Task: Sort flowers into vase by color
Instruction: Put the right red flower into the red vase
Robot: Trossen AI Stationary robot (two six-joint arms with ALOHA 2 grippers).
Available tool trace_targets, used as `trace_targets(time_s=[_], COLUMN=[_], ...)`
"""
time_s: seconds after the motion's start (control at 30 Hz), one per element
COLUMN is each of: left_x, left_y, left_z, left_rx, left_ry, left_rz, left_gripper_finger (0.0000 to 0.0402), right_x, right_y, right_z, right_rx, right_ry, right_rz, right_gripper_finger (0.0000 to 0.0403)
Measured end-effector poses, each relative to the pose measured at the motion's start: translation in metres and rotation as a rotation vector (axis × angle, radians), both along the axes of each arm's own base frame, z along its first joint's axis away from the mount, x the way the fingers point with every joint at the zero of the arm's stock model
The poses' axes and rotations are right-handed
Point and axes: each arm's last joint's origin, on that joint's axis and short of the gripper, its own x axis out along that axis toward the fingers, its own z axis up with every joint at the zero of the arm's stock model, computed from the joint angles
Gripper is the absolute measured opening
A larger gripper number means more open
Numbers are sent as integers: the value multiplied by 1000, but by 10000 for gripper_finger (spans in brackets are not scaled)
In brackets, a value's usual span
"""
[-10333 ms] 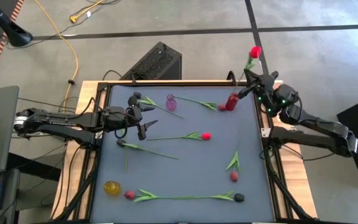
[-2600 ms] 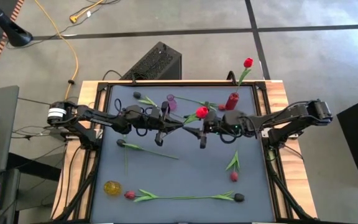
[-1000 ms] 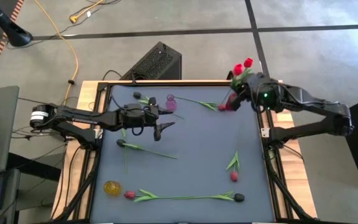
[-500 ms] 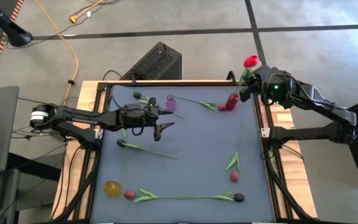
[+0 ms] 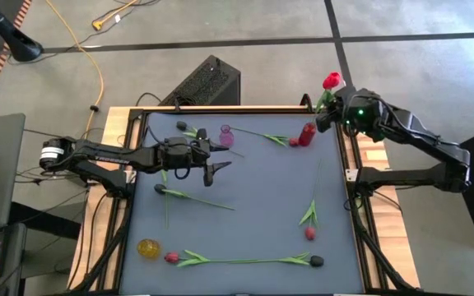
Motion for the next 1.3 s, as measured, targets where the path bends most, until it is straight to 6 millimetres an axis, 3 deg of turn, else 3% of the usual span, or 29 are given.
trace_targets(time_s=[0.47,0.8,1.07,1.3], left_x=[0,0,-1,-1], left_y=[0,0,0,0], left_z=[0,-2,-4,-4], left_rx=[-4,-16,-25,-25], left_ry=[0,15,30,30], left_rz=[1,-4,-4,-4], left_gripper_finger=[224,224,224,224], right_x=[6,11,11,11], right_y=[-4,-18,-19,-18], right_z=[-9,-55,-59,-61], right_rx=[7,81,88,132], right_ry=[1,47,47,52], right_rz=[-12,-110,-119,-73], right_gripper_finger=[42,48,90,172])
